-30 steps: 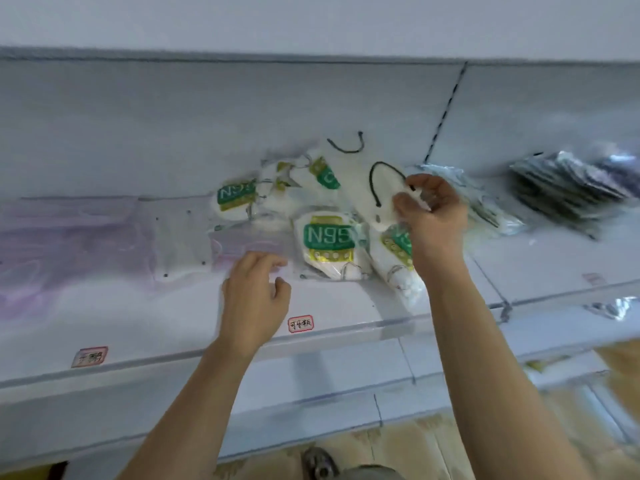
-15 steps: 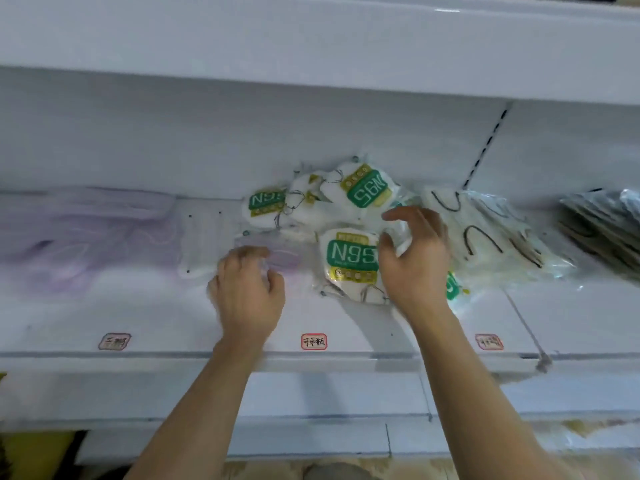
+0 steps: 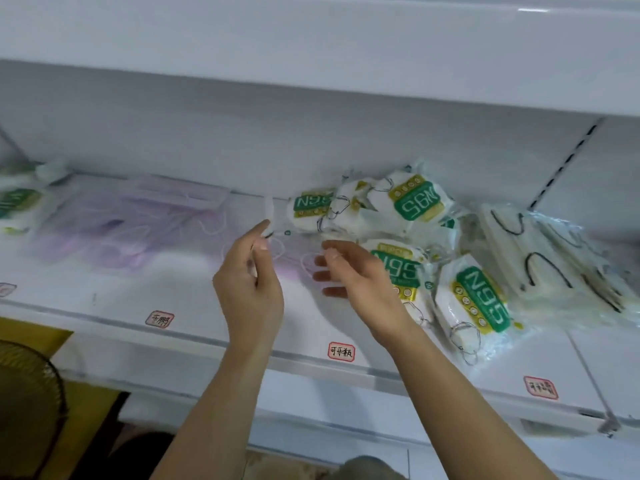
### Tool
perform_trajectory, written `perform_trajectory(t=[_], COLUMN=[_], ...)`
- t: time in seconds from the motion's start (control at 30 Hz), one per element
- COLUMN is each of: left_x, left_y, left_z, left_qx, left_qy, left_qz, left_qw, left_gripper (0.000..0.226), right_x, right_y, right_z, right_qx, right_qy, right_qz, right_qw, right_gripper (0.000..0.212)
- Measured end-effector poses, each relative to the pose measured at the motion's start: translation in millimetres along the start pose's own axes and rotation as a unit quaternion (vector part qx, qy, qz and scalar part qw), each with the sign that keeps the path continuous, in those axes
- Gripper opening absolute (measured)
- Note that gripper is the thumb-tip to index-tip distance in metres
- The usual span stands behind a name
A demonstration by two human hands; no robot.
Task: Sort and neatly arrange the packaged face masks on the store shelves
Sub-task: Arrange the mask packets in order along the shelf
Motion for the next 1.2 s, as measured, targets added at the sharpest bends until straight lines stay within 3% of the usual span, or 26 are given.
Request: perform_trajectory(t=[0.07,0.13,0.27,0.33,0.43,0.5,0.57,0.63,0.73,0.83,0.9,0.97,1.07,1.2], left_x=[19.3,40.6,71.3,90.2,114.6,127.4,140.7,147.6,139.5,119.2,100.9,84.1,67.5,49.4], left_y=[-27.6,-42.0,-31.5,-26.0,-25.1,-20.8,-12.0,-4.7,2.3,12.0,22.7,38.5,66.4,76.7], left_z=[-17.1,-31.1,-49.6,-54.2,-55.6,-55.1,-58.6,-62.9,-62.6,-52.2,-39.0,-24.9,-13.4,-9.0], left_qx=[0.028,0.021,-0.1,-0.147,-0.146,-0.116,-0.08,-0.043,-0.025,-0.027,-0.034,-0.051,-0.09,-0.067], left_qy=[0.034,0.057,0.028,0.051,0.12,0.171,0.229,0.259,0.241,0.206,0.178,0.166,0.226,0.346], left_qz=[-0.048,-0.097,-0.205,-0.24,-0.266,-0.224,-0.144,-0.067,-0.026,-0.004,0.03,0.064,0.147,0.191], left_qw=[0.998,0.993,0.973,0.958,0.945,0.953,0.959,0.963,0.97,0.978,0.983,0.983,0.959,0.916], left_gripper=[0.03,0.028,0.027,0.029,0.03,0.031,0.028,0.023,0.017,0.014,0.018,0.025,0.036,0.031], right_x=[2.8,-6.5,-61.4,-102.2,-194.3,-255.4,-295.5,-310.8,-303.1,-269.6,-232.1,-179.5,-81.7,27.0], right_y=[-3.0,-4.6,-15.7,-20.3,-35.0,-39.1,-45.8,-52.1,-50.3,-29.6,-11.1,3.7,14.6,12.1], right_z=[-2.5,-2.2,-7.8,-18.9,-36.2,-42.3,-39.9,-42.9,-57.3,-71.2,-74.3,-66.9,-47.2,-21.4], right_qx=[0.059,0.077,0.065,0.044,0.037,0.063,0.122,0.159,0.124,0.012,-0.047,-0.086,-0.117,-0.125], right_qy=[0.039,0.032,-0.114,-0.208,-0.379,-0.437,-0.406,-0.35,-0.347,-0.392,-0.388,-0.316,-0.129,0.072], right_qz=[0.128,0.191,0.19,0.202,0.074,-0.052,-0.185,-0.294,-0.356,-0.367,-0.331,-0.288,-0.23,-0.223], right_qw=[0.989,0.978,0.973,0.956,0.922,0.896,0.887,0.875,0.859,0.844,0.859,0.9,0.957,0.964], right_gripper=[0.04,0.046,0.039,0.034,0.023,0.025,0.049,0.06,0.047,0.028,0.02,0.019,0.02,0.028])
Point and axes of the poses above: each hand's wrist, its own z-axis towards the middle knuckle, its own x-axis out of the palm, y = z × x, the point moved 9 cm from there along z, towards the middle knuckle, and after that the axes turned 12 degrees about -z, right-handed, at the moved point
